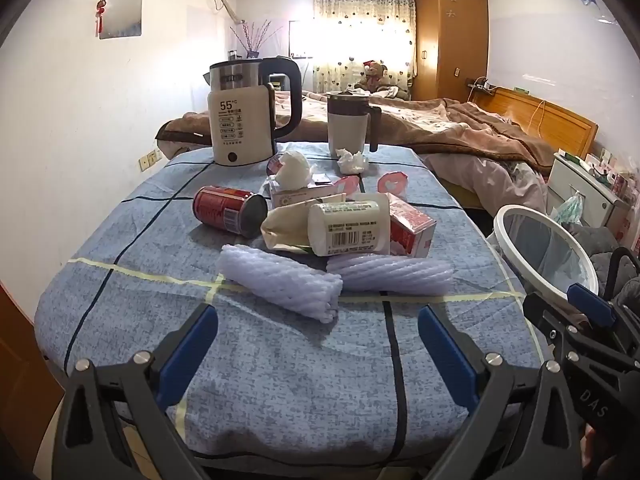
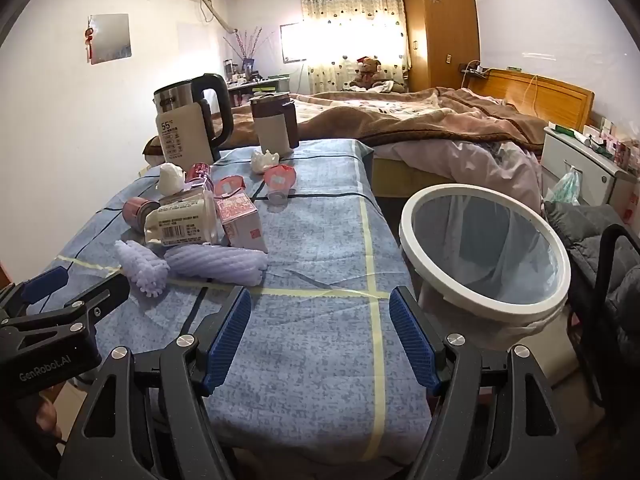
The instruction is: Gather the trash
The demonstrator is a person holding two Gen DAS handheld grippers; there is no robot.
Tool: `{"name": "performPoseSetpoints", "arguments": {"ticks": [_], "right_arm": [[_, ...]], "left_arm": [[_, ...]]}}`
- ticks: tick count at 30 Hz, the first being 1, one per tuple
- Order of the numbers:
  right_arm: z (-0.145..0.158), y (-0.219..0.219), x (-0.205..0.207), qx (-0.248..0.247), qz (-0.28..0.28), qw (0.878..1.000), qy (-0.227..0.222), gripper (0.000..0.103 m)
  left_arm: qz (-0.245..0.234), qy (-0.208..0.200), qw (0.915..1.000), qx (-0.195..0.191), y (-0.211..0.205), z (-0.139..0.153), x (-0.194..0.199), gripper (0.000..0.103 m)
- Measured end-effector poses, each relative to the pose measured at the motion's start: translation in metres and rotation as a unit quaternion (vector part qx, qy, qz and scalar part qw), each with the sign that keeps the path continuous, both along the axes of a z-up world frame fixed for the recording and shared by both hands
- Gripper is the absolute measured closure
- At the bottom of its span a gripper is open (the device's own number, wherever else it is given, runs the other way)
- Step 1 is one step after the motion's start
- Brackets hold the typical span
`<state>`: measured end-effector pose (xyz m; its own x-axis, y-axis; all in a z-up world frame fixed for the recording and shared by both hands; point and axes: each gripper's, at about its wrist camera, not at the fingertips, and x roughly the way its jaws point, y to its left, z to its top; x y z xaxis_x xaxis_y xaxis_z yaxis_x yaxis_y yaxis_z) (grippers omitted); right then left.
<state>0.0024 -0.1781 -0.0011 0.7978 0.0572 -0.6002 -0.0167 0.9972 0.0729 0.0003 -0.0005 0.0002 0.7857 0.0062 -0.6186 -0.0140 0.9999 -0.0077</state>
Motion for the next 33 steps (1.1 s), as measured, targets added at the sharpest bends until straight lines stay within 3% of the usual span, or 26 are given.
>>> {"name": "performPoseSetpoints", "arguments": {"ticks": [33], "right_arm": [[0.0028,0.0074,0.0009,-0.002,0.001,1.000,-0.008,0.031]], "left_arm": [[0.015,-0.005,0.9999,0.004,0.0046,0.0025,-0.0014,0.001]]}}
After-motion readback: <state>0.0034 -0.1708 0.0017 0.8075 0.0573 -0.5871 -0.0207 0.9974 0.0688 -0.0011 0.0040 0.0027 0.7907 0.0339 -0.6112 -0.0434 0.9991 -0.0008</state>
